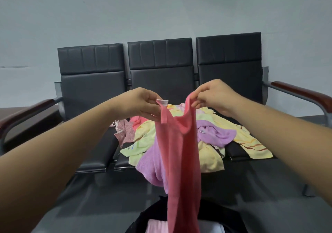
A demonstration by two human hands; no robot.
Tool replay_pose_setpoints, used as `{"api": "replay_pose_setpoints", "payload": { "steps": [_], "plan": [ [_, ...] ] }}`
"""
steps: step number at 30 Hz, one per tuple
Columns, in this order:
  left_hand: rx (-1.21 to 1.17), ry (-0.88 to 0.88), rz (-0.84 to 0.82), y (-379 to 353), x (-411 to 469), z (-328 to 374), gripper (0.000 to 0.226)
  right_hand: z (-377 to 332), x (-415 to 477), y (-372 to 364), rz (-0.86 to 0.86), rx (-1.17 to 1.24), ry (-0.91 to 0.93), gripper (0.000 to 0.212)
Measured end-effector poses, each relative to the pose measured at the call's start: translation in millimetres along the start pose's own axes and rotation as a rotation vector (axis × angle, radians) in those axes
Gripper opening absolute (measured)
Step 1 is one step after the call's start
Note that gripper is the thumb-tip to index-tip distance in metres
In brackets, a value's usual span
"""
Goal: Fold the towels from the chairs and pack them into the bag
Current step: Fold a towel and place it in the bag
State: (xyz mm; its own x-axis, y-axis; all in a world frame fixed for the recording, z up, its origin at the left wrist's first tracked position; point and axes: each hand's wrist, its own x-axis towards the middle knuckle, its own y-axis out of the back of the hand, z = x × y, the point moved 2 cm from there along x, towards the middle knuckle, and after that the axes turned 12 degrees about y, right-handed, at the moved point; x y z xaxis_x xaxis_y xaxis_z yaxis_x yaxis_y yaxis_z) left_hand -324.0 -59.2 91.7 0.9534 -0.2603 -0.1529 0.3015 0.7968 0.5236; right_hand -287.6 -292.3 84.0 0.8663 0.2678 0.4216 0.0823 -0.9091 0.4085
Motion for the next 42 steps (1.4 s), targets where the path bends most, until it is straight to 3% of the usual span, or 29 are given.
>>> {"api": "replay_pose_setpoints", "payload": {
  "steps": [2,5,6,8,11,19,21,24,26,27,29,31,33,37,42],
  "plan": [
    [0.096,-0.007,0.079,-4,2,3,0.025,-9,-5,-14,-0.099,0.035,0.028,0.016],
    [0.176,-0.015,0.163,-7,4,6,0.028,-16,-10,-29,-0.232,-0.121,0.099,0.043],
    [0.188,-0.024,0.171,-8,5,7,0.029,-17,-11,-33,-0.249,-0.229,0.137,0.042],
    [0.196,-0.037,0.171,-8,5,8,0.03,-17,-11,-39,-0.257,-0.393,0.212,0.026],
    [0.2,-0.039,0.187,-6,5,6,0.032,-14,-10,-39,-0.198,-0.425,0.241,0.016],
    [0.614,0.131,0.053,19,5,-36,0.01,4,-8,-15,0.026,0.088,0.013,0.012],
    [0.617,0.114,0.098,22,6,-41,0.014,11,-9,-9,0.061,0.204,-0.056,0.021],
    [0.674,0.052,0.335,26,8,-32,0.02,19,-11,-2,0.119,0.32,-0.154,0.024],
    [0.592,-0.014,0.481,26,7,-18,0.024,15,-7,1,0.182,0.414,-0.177,0.021],
    [0.424,-0.068,0.49,26,7,-10,0.025,8,-3,5,0.211,0.468,-0.161,0.018],
    [-0.125,-0.215,0.352,27,-1,11,0.02,-13,4,17,0.201,0.618,-0.056,0.017],
    [-0.497,-0.342,0.159,32,-6,31,0.009,-34,8,35,0.138,0.831,0.036,0.025],
    [-0.471,-0.341,0.127,38,-8,40,0.007,-43,10,46,0.087,0.87,0.022,0.021],
    [-0.083,-0.204,0.388,41,2,30,0.017,-26,16,46,0.178,0.331,-0.12,0.012],
    [-0.07,-0.192,0.459,33,9,20,0.023,-15,16,41,0.279,0.346,-0.03,0.012]
  ]
}}
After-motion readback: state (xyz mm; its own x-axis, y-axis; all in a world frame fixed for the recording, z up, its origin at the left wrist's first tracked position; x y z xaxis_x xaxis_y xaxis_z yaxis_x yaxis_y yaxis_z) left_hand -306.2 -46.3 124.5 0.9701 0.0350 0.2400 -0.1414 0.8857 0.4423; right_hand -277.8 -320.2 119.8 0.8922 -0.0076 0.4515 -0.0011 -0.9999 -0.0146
